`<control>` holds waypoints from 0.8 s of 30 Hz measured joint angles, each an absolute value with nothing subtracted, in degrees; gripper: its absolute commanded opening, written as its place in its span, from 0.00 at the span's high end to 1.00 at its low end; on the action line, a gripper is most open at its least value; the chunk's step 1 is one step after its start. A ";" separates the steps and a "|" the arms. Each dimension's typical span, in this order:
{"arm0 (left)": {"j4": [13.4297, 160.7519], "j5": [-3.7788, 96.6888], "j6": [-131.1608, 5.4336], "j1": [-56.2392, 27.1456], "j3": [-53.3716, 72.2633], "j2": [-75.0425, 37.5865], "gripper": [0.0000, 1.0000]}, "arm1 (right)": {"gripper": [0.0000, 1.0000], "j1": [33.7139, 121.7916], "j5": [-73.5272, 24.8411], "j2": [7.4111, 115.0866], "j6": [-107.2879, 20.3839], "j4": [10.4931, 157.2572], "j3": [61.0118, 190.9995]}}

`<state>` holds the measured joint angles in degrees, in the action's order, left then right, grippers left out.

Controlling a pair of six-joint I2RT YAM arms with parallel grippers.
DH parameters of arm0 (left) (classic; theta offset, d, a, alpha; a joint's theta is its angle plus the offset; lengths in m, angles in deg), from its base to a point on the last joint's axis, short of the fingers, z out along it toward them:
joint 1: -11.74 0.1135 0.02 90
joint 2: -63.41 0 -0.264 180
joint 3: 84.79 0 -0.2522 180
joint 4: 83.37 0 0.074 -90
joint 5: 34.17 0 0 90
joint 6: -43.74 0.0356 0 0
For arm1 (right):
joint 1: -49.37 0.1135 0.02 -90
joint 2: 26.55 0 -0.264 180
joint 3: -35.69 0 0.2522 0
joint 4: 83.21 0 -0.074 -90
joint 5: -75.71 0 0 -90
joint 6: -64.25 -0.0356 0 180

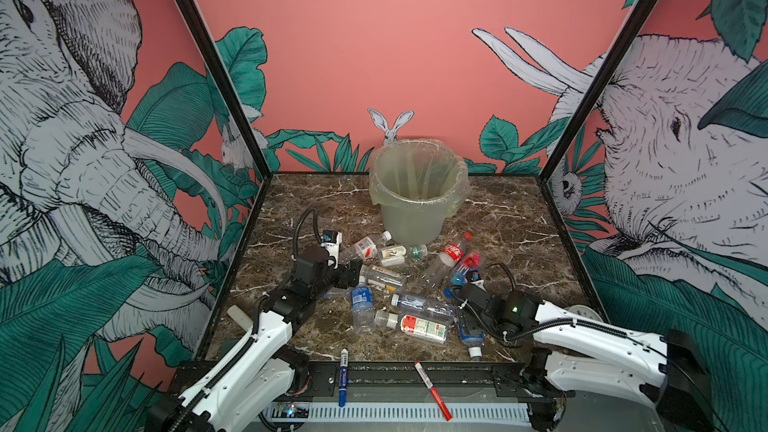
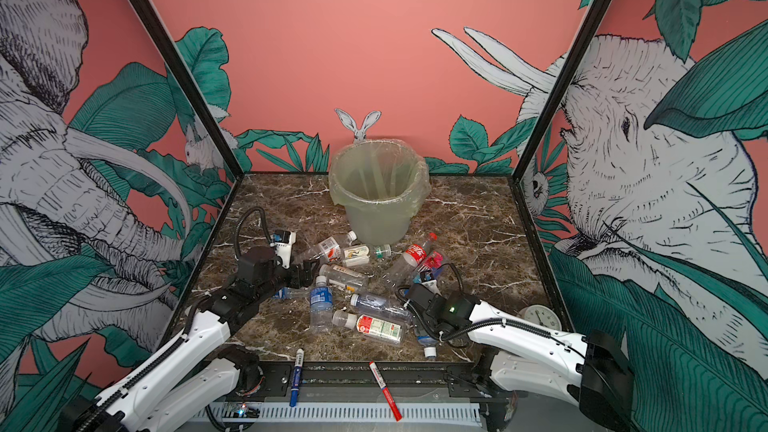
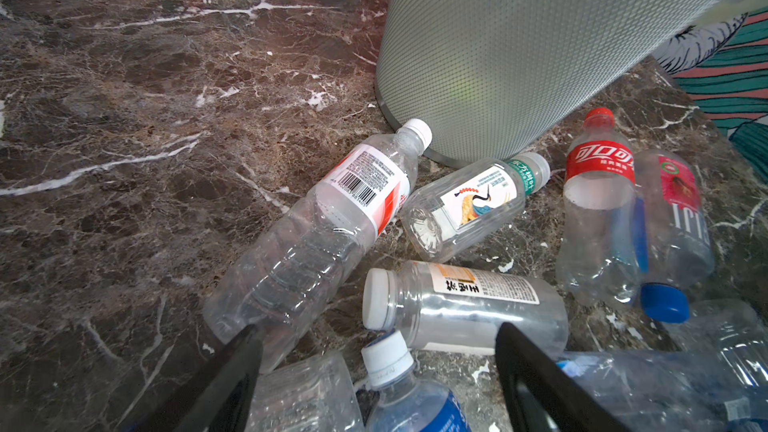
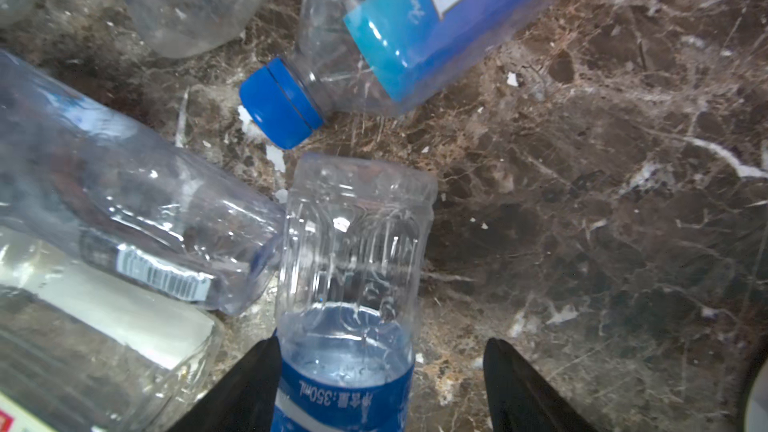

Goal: Throw the plastic bottles in the bin
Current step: 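Lower the right gripper onto the blue-labelled water bottle while the left gripper hovers, then close the right gripper on the blue-labelled bottle and lift it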

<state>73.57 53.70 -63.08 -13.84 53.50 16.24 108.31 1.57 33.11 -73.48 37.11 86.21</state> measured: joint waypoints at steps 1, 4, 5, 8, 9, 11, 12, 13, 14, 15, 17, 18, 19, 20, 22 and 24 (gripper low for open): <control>73.57 53.67 -63.08 -13.84 53.79 16.26 0.11 | 0.21 108.33 1.28 33.19 -73.70 37.77 85.92; 73.46 53.67 -63.08 -13.84 54.46 16.26 0.11 | 0.21 108.31 0.56 33.65 -74.18 39.28 85.22; 73.33 53.67 -63.05 -13.84 54.62 16.24 0.11 | 0.21 108.31 0.10 33.98 -74.35 39.76 84.92; 73.29 53.56 -62.99 -13.84 54.66 16.24 0.11 | 0.21 108.33 -0.60 34.83 -74.66 41.07 83.91; 73.29 53.50 -62.97 -13.84 54.66 16.24 0.11 | 0.21 108.33 -0.84 35.05 -74.72 41.35 83.54; 73.29 53.45 -62.97 -13.84 54.66 16.24 0.11 | 0.21 108.33 -1.30 35.23 -74.92 41.66 83.01; 73.29 53.45 -62.97 -13.84 54.66 16.24 0.11 | 0.21 108.33 -1.41 35.20 -75.05 41.75 82.86; 73.29 53.45 -62.97 -13.84 54.66 16.21 0.11 | 0.21 108.33 -1.47 35.20 -75.12 41.79 82.80; 73.26 53.45 -62.97 -13.84 54.66 16.24 0.11 | 0.21 108.33 -1.49 35.20 -75.16 41.92 82.71; 73.26 53.45 -62.97 -13.84 54.66 16.24 0.11 | 0.21 108.33 -1.49 35.16 -75.27 42.05 82.60; 73.26 53.45 -62.94 -13.84 54.66 16.21 0.11 | 0.20 108.33 -1.49 34.99 -75.33 42.27 82.25; 73.24 53.45 -62.94 -13.84 54.66 16.24 0.12 | 0.20 108.33 -1.49 34.94 -75.36 42.38 82.07; 73.24 53.45 -62.88 -13.84 54.66 16.21 0.12 | 0.20 108.33 -1.49 34.92 -75.42 42.58 81.88; 73.20 53.43 -62.79 -13.84 54.66 16.21 0.12 | 0.19 108.33 -1.52 34.92 -75.49 42.62 81.70; 73.13 53.43 -62.70 -13.84 54.68 16.19 0.12 | 0.19 108.33 -1.52 34.94 -75.53 42.73 81.42; 73.05 53.43 -62.62 -13.84 54.73 16.11 0.12 | 0.19 108.33 -1.49 34.94 -75.58 42.78 81.31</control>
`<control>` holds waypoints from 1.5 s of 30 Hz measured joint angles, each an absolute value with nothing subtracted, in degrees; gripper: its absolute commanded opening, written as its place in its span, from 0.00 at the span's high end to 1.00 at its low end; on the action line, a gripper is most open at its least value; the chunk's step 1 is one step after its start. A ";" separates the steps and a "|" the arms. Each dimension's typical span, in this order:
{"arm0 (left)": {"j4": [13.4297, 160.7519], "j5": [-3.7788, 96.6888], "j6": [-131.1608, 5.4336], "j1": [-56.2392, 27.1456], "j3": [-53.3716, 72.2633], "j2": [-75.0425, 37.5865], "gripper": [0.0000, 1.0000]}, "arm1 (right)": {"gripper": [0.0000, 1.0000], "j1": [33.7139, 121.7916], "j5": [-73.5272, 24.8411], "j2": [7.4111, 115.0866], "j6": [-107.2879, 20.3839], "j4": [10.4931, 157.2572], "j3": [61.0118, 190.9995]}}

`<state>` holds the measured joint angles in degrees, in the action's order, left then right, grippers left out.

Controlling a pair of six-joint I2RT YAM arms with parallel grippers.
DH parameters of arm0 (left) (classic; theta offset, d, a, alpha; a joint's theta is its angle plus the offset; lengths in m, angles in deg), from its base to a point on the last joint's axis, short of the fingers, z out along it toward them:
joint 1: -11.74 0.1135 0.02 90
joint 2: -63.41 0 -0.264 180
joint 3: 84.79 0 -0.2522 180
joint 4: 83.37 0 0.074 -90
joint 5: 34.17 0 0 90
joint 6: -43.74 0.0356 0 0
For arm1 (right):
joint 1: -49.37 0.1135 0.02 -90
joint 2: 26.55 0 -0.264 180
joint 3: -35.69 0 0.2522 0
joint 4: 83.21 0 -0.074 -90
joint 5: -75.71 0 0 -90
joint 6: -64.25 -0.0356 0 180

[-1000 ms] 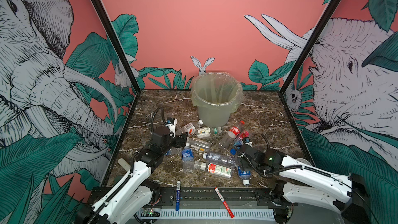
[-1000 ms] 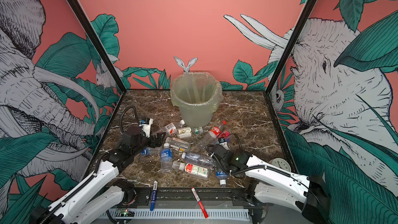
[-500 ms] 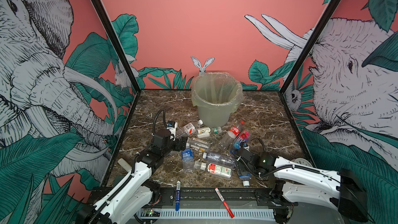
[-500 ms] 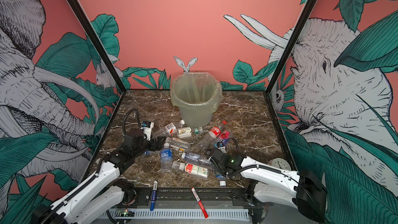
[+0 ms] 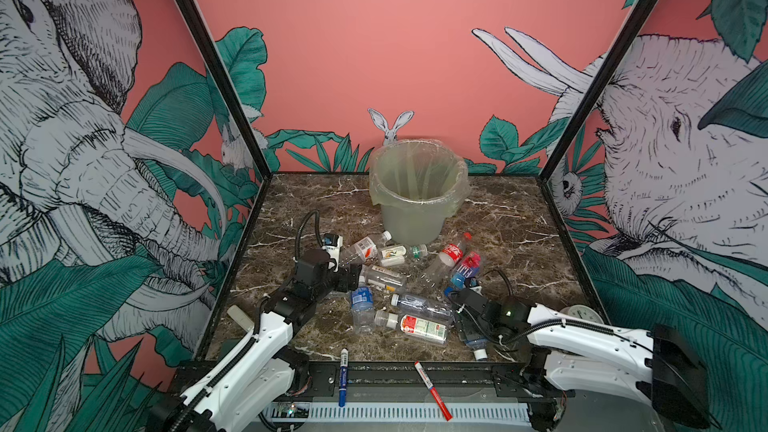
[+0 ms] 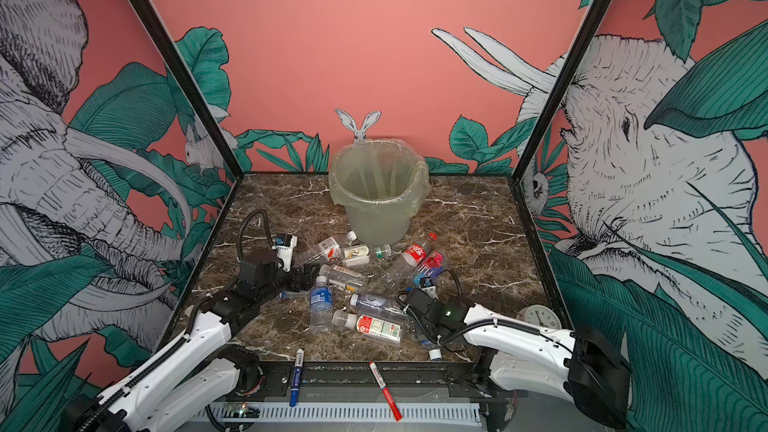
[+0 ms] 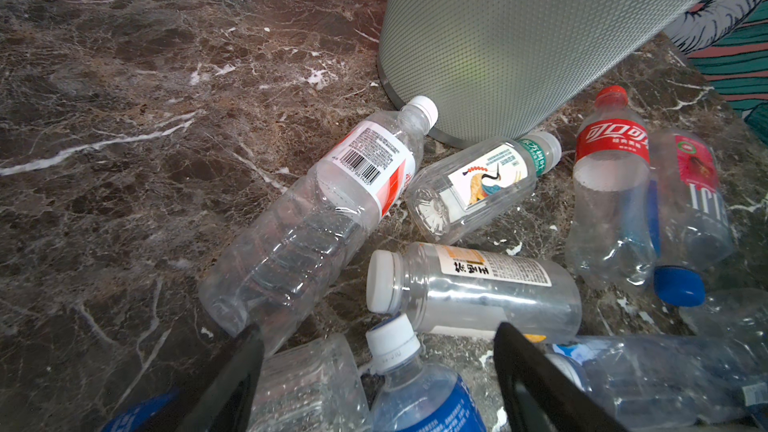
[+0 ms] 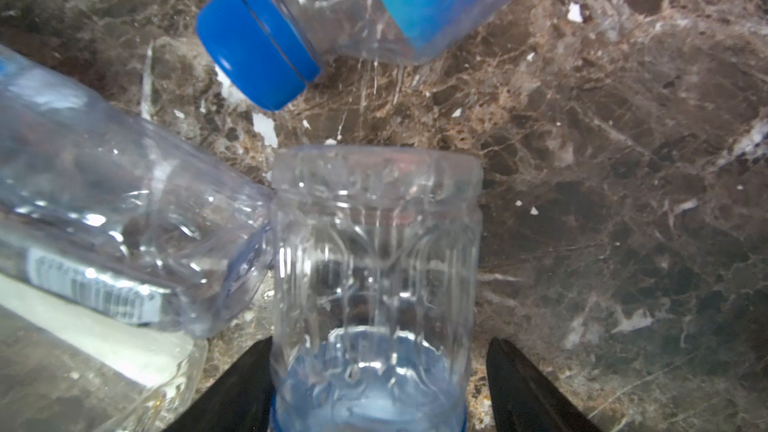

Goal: Throw the plastic bottles in the bin
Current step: 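Close the right gripper on the blue-labelled bottle and lift it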

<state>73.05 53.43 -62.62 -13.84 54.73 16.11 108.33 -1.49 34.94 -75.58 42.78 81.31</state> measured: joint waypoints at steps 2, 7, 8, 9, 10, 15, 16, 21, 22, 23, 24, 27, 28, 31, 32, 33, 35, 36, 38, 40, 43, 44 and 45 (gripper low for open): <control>72.92 53.39 -62.53 -13.84 54.79 15.89 0.12 | 0.19 108.33 -1.49 34.94 -75.55 42.95 81.31; 72.87 53.26 -62.53 -13.84 55.03 15.71 0.12 | 0.18 108.33 -1.49 35.18 -75.58 43.39 81.03; 72.87 53.24 -62.53 -13.84 55.03 15.71 0.12 | 0.18 108.33 -1.52 35.34 -75.58 43.39 80.96; 72.87 53.24 -62.53 -13.84 55.03 15.71 0.12 | 0.19 108.33 -1.52 35.49 -75.58 43.39 80.92; 72.87 53.24 -62.53 -13.84 55.03 15.71 0.12 | 0.19 108.33 -1.49 35.66 -75.58 43.41 80.89; 72.85 53.26 -62.53 -13.84 55.03 15.65 0.12 | 0.21 108.33 -1.52 36.30 -75.64 43.47 80.76; 72.85 53.26 -62.53 -13.84 55.03 15.62 0.12 | 0.22 108.33 -1.52 36.47 -75.66 43.52 80.68; 72.83 53.24 -62.53 -13.88 55.03 15.41 0.12 | 0.25 108.33 -1.65 37.04 -75.77 43.50 80.44; 72.83 53.26 -62.53 -13.88 55.03 15.34 0.12 | 0.26 108.33 -1.67 37.04 -75.82 43.47 80.44; 72.83 53.26 -62.53 -13.88 55.03 15.30 0.12 | 0.28 108.33 -1.69 37.04 -75.90 43.50 80.41; 72.83 53.26 -62.53 -13.88 55.03 15.21 0.12 | 0.30 108.33 -1.71 37.04 -76.01 43.52 80.33; 72.83 53.26 -62.53 -13.88 55.03 14.93 0.12 | 0.35 108.33 -1.58 36.52 -76.45 43.50 80.02; 72.83 53.24 -62.53 -13.88 55.03 14.82 0.12 | 0.37 108.33 -1.58 36.14 -76.60 43.43 79.91; 72.83 53.24 -62.53 -13.88 55.03 14.62 0.12 | 0.43 108.35 -1.56 34.57 -76.56 43.21 79.36; 72.83 53.24 -62.53 -13.88 55.03 14.62 0.12 | 0.45 108.35 -1.56 33.85 -76.60 43.13 79.10; 72.83 53.21 -62.53 -13.88 55.03 14.62 0.12 | 0.46 108.35 -1.49 32.80 -76.65 42.84 78.77; 72.83 53.19 -62.53 -13.88 55.03 14.62 0.12 | 0.47 108.37 -1.19 30.79 -76.58 41.70 78.60; 72.83 53.19 -62.55 -13.88 55.03 14.62 0.12 | 0.47 108.37 -0.99 29.67 -76.56 41.18 78.60; 72.83 53.10 -62.53 -13.88 55.03 14.64 0.12 | 0.48 108.61 -0.09 27.34 -76.54 39.96 78.66; 72.83 52.97 -62.53 -13.88 55.03 14.64 0.12 | 0.50 109.33 1.37 24.65 -76.52 38.56 78.80; 72.81 52.69 -62.53 -13.88 55.03 14.68 0.12 | 0.50 110.27 3.56 19.97 -76.32 36.61 79.19; 72.81 52.60 -62.53 -13.88 55.03 14.68 0.12 | 0.49 110.49 4.47 18.33 -76.19 35.93 79.54; 72.81 52.54 -62.53 -13.88 55.03 14.68 0.12 | 0.49 110.69 5.24 17.13 -75.92 35.37 79.91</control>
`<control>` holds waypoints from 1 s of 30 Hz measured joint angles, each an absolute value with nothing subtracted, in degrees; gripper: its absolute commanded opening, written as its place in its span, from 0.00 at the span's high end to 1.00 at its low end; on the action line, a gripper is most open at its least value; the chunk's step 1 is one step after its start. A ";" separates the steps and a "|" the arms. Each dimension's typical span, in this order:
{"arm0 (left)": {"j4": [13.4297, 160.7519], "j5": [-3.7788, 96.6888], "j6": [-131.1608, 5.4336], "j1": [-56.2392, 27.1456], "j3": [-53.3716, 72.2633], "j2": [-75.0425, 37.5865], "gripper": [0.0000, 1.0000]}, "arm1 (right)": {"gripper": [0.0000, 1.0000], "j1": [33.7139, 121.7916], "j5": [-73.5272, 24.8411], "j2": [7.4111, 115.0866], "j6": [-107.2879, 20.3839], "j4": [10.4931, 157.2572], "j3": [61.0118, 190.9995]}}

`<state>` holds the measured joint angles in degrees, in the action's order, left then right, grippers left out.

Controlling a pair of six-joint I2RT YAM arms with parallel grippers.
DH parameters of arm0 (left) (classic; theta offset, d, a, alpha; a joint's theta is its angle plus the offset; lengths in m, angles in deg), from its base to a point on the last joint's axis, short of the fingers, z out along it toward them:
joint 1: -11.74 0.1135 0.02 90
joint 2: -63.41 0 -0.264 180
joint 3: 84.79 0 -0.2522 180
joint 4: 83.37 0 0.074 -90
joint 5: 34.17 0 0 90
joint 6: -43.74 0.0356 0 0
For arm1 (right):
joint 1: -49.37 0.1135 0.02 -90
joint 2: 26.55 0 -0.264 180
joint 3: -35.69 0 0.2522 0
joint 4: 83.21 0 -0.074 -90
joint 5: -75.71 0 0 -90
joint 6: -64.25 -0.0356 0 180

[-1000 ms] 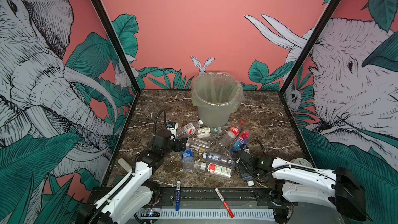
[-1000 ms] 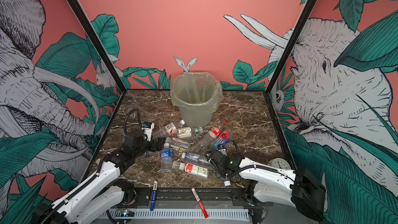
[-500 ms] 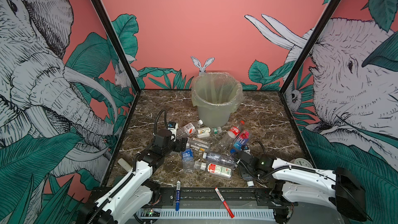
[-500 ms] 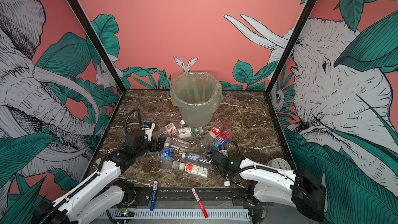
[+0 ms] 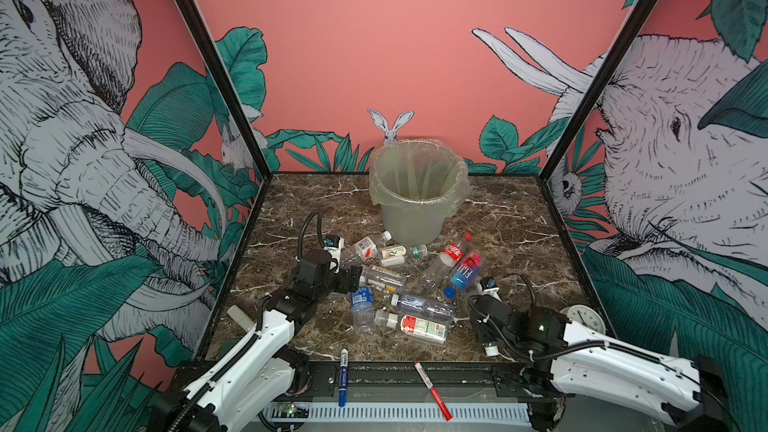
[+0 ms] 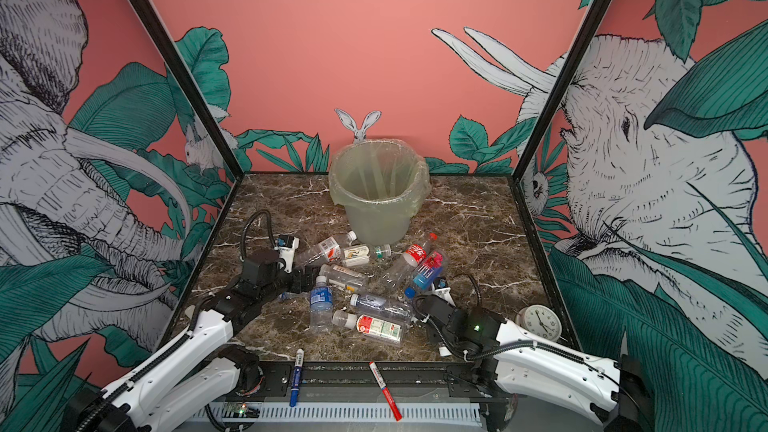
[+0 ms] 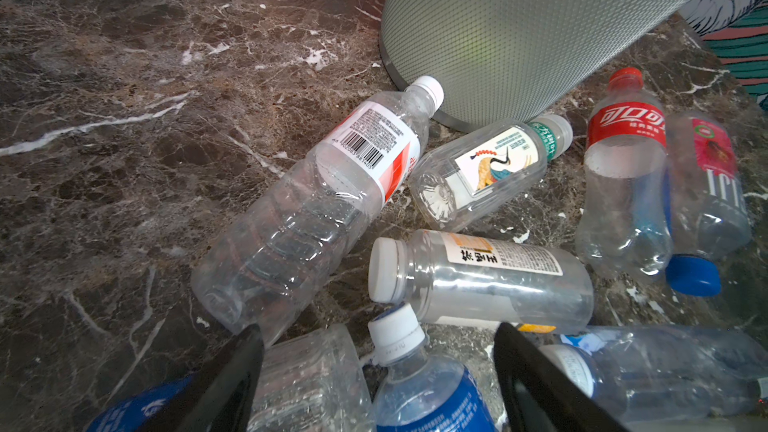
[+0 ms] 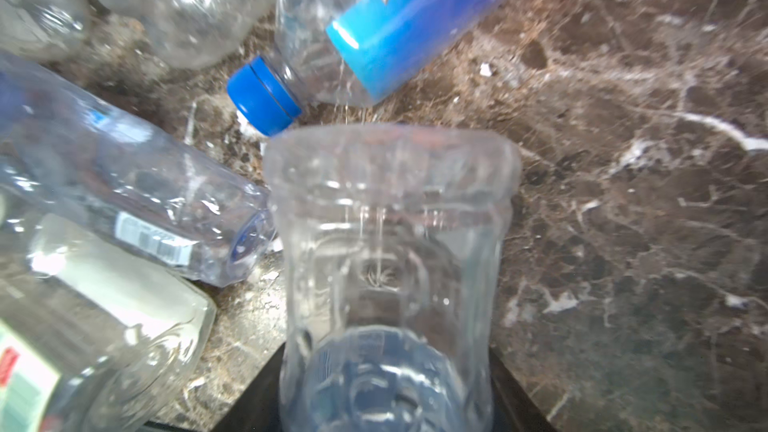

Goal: Throw the plastic bottles in the bin
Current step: 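Close the right gripper on the blue-labelled bottle and lift it, then carry the bottle over the bin and open the right gripper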

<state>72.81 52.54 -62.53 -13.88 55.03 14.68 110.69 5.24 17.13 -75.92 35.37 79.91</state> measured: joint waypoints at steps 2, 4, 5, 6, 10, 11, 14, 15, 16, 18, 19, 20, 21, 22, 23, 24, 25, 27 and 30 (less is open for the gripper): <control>72.81 52.34 -62.53 -13.88 55.03 14.68 0.12 | 0.49 110.95 6.62 15.36 -75.05 34.43 81.07; 72.81 52.19 -62.55 -13.88 55.03 14.68 0.12 | 0.49 111.15 8.01 14.59 -73.94 33.81 82.77; 72.81 52.17 -62.55 -13.88 55.03 14.68 0.12 | 0.49 111.19 8.56 14.59 -73.35 33.49 83.93; 72.81 52.14 -62.55 -13.88 55.03 14.68 0.12 | 0.49 111.26 9.46 14.86 -72.54 33.18 85.46; 72.57 52.12 -62.55 -13.88 54.90 14.42 0.12 | 0.49 111.30 12.78 16.32 -69.15 33.14 91.80; 72.48 52.14 -62.55 -13.88 54.79 14.29 0.12 | 0.50 111.32 13.48 16.63 -68.36 33.18 93.13; 72.41 52.12 -62.55 -13.88 54.33 13.85 0.12 | 0.50 111.37 16.15 19.53 -65.11 33.05 100.74; 72.39 52.14 -62.55 -13.88 54.27 13.85 0.12 | 0.51 111.37 17.15 21.00 -63.93 33.14 104.13; 72.37 52.12 -62.57 -13.88 54.22 13.85 0.12 | 0.51 111.37 18.00 23.23 -62.37 32.79 108.24; 72.37 52.10 -62.57 -13.88 54.18 13.83 0.12 | 0.51 111.32 19.80 28.08 -58.42 33.03 117.83; 72.37 52.06 -62.57 -13.88 54.16 13.79 0.12 | 0.50 110.97 20.25 30.94 -56.52 33.01 122.44; 72.30 51.99 -62.57 -13.88 54.09 13.70 0.12 | 0.50 110.21 20.39 34.40 -54.31 33.53 128.52; 72.19 51.95 -62.57 -13.88 53.92 13.53 0.12 | 0.49 108.50 19.60 38.99 -51.62 34.34 136.17; 71.91 51.90 -62.57 -13.88 53.57 13.26 0.12 | 0.48 106.86 19.10 42.11 -49.46 35.37 141.53; 71.89 51.86 -62.57 -13.88 53.26 13.05 0.12 | 0.47 104.70 18.13 45.63 -47.47 36.02 147.45; 71.89 51.82 -62.60 -13.88 53.02 12.89 0.12 | 0.40 101.62 16.36 50.68 -45.59 35.87 155.34; 71.87 51.77 -62.60 -13.88 52.85 12.85 0.12 | 0.28 99.08 15.03 55.27 -43.99 36.00 162.40; 71.84 51.77 -62.68 -13.88 52.58 12.85 0.12 | 0.02 94.47 12.10 66.22 -41.78 34.49 179.03; 71.56 51.79 -62.77 -13.88 52.54 13.09 0.12 | 0.01 90.45 8.69 84.40 -39.60 29.62 206.70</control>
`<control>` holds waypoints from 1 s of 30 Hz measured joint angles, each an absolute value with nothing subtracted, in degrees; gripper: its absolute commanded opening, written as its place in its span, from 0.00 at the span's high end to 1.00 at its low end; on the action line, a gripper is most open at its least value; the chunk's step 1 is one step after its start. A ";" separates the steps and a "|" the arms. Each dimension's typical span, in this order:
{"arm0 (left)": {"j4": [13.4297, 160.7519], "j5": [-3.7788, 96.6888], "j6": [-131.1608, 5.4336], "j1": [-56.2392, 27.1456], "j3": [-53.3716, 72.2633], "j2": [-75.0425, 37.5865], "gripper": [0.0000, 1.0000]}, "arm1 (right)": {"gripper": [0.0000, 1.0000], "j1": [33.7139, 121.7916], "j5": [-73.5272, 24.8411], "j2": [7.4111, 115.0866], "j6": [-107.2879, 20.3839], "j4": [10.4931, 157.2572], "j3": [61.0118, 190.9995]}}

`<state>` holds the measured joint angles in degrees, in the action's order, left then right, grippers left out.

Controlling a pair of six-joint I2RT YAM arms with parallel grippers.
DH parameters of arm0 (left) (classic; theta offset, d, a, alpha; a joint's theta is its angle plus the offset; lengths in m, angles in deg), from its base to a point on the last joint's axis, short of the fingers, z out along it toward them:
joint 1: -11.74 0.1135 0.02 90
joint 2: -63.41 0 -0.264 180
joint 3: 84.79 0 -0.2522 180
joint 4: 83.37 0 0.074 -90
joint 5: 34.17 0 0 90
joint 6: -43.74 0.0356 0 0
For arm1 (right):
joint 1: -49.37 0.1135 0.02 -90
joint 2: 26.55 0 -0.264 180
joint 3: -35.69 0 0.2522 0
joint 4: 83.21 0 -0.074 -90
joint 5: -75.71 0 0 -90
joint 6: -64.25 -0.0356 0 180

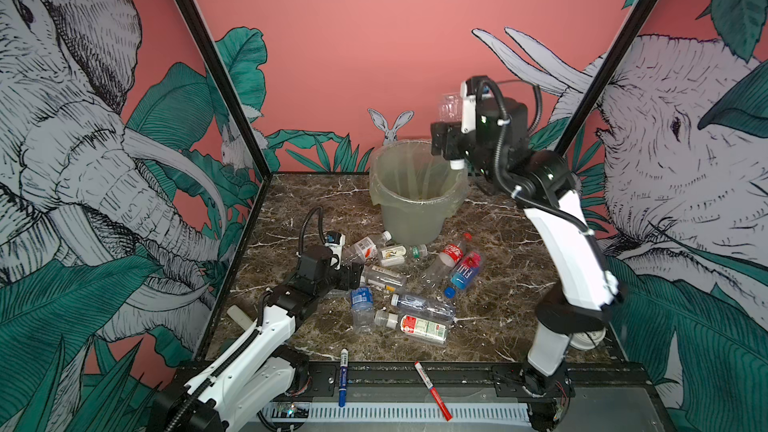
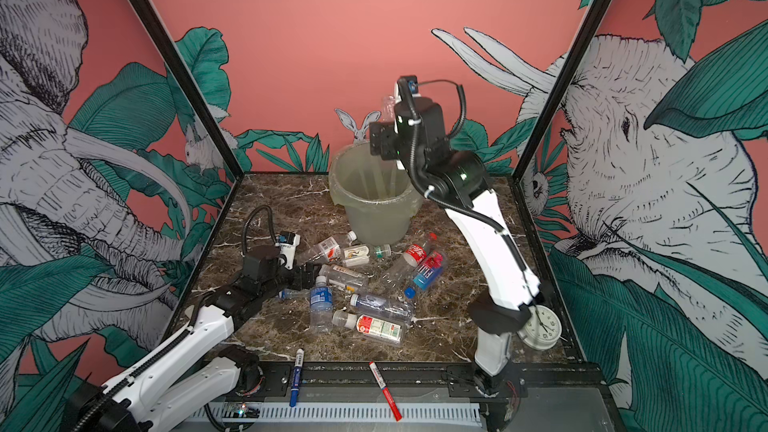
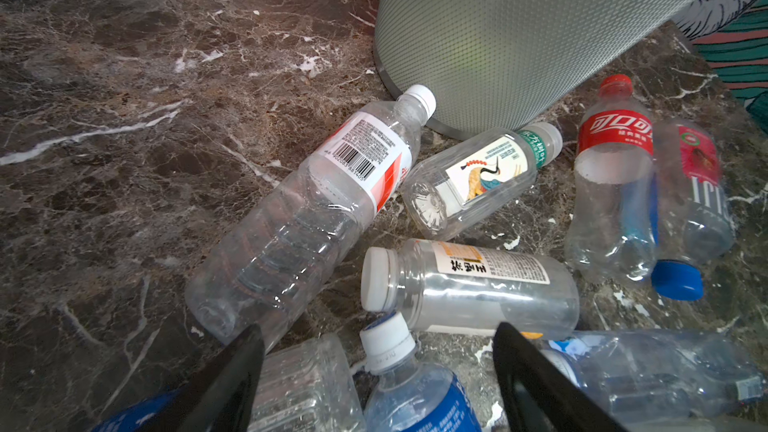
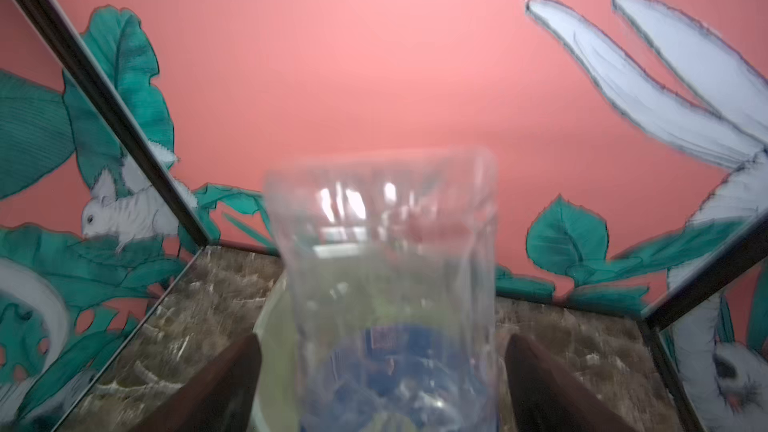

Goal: Throw the plastic bottles in the bin
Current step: 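Carry the bottle over the bin and open the right gripper, then withdraw the right arm while the left gripper moves over a blue-labelled bottle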

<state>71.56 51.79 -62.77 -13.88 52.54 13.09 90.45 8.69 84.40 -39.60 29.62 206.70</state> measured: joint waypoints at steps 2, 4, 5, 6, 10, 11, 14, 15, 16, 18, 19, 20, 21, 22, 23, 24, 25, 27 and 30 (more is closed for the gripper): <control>70.99 51.88 -62.79 -13.88 52.54 13.72 0.11 | 0.01 89.12 7.47 91.95 -38.77 27.13 216.65; 70.51 52.01 -62.90 -13.88 52.54 14.60 0.10 | 0.01 88.00 6.33 92.62 -38.57 25.97 214.00; 70.34 52.06 -62.97 -13.88 52.54 14.95 0.10 | 0.01 87.61 5.83 90.63 -38.57 26.78 208.28; 70.12 52.17 -62.99 -13.88 52.54 15.30 0.08 | 0.01 87.30 5.46 88.19 -38.53 27.96 202.35; 69.22 52.36 -63.08 -13.88 52.54 16.24 0.01 | 0.01 86.36 4.89 77.61 -38.20 31.32 183.10; 69.22 52.32 -62.99 -13.88 52.54 16.39 0.00 | 0.01 86.32 5.00 76.12 -38.18 31.69 181.50; 69.22 51.90 -63.21 -13.97 52.54 16.96 0.00 | 0.01 86.28 5.26 69.76 -38.05 34.97 174.86; 69.18 51.79 -63.21 -14.06 52.54 17.11 0.00 | 0.01 86.30 5.39 66.88 -37.96 36.59 171.38; 69.11 51.75 -63.21 -14.21 52.54 17.31 0.00 | 0.01 86.30 5.70 64.41 -37.94 37.73 168.21; 68.83 51.73 -63.21 -14.69 52.54 18.05 0.00 | 0.01 86.32 6.46 59.77 -37.89 39.58 162.27; 68.61 51.82 -63.21 -15.17 52.54 18.79 0.00 | 0.01 86.28 6.92 57.61 -37.87 40.39 159.40; 68.35 52.03 -63.23 -15.63 52.54 19.58 0.00 | 0.01 86.14 7.34 55.73 -37.89 41.35 156.72; 67.84 52.47 -63.23 -16.42 52.54 20.87 0.00 | 0.01 86.06 7.82 53.94 -37.89 42.40 153.94; 67.39 53.28 -63.23 -17.36 52.54 22.31 0.00 | 0.01 85.93 8.17 52.10 -37.92 43.28 150.86; 66.90 54.07 -63.23 -18.43 52.50 23.60 0.00 | 0.01 85.75 8.58 50.64 -37.94 43.89 148.32; 66.10 55.31 -63.23 -19.70 52.32 25.04 0.00 | 0.01 85.64 9.11 49.04 -37.98 44.68 145.42; 65.61 56.32 -63.25 -20.75 52.15 25.96 0.00 | 0.01 85.44 9.48 47.29 -37.98 45.51 142.07; 64.11 58.59 -63.67 -22.78 51.34 26.84 0.00 | 0.01 85.03 10.07 44.71 -38.20 46.80 136.76; 62.21 62.11 -64.65 -25.77 50.51 26.90 0.05 | 0.01 84.09 10.57 40.49 -39.03 49.57 127.32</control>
